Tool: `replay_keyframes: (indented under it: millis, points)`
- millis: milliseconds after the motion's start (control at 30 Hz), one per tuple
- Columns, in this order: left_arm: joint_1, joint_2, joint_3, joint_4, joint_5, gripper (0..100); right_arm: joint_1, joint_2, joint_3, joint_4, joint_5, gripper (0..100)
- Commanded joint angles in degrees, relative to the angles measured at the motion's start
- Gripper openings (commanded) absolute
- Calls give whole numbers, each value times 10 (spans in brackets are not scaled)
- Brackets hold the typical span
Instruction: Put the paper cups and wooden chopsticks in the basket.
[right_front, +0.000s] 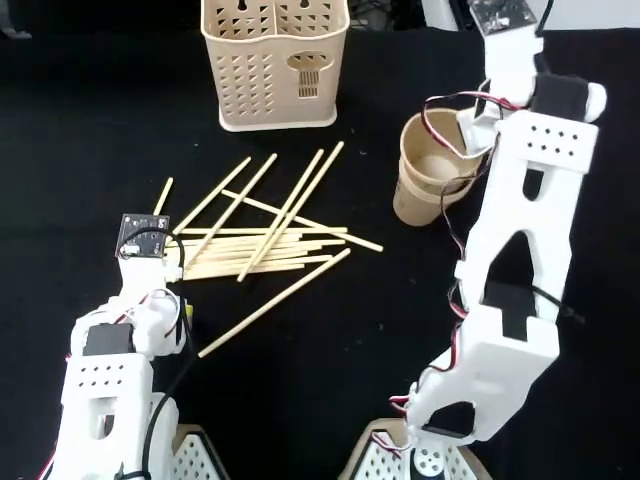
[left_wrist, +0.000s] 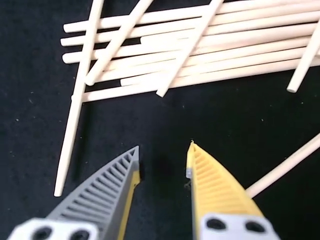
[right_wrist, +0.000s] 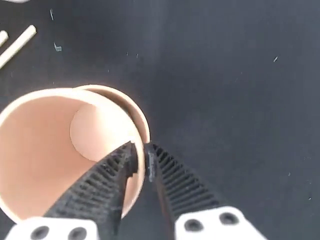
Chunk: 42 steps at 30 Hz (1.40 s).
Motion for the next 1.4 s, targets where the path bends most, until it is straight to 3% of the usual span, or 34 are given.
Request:
replay_keyframes:
  millis: [0, 67, 233, 367, 433, 667, 833, 1100, 1367]
  points:
    - [0, -9, -3, -7, 4, 164, 5, -6, -7, 4, -4, 185]
    - [0, -9, -3, -7, 4, 164, 5, -17, -8, 2, -4, 222]
    - [0, -9, -3, -8, 3, 164, -6, -71, -23, 20, -9, 171]
    - [0, -9, -3, -9, 3, 164, -46, -84, 8, 54, -9, 5]
    - [0, -9, -3, -9, 3, 164, -68, -74, 51, 50, -5, 46]
    - [0, -9, -2, -7, 3, 164, -94, -54, 201, -99, -4, 13]
    - [0, -9, 2, -10, 2, 165, -92, -58, 268, -143, -4, 13]
    - [0, -9, 3, -10, 2, 166, -81, -153, 200, -136, -9, 14]
    - [0, -9, 3, -10, 2, 166, -112, -199, 246, -96, -10, 13]
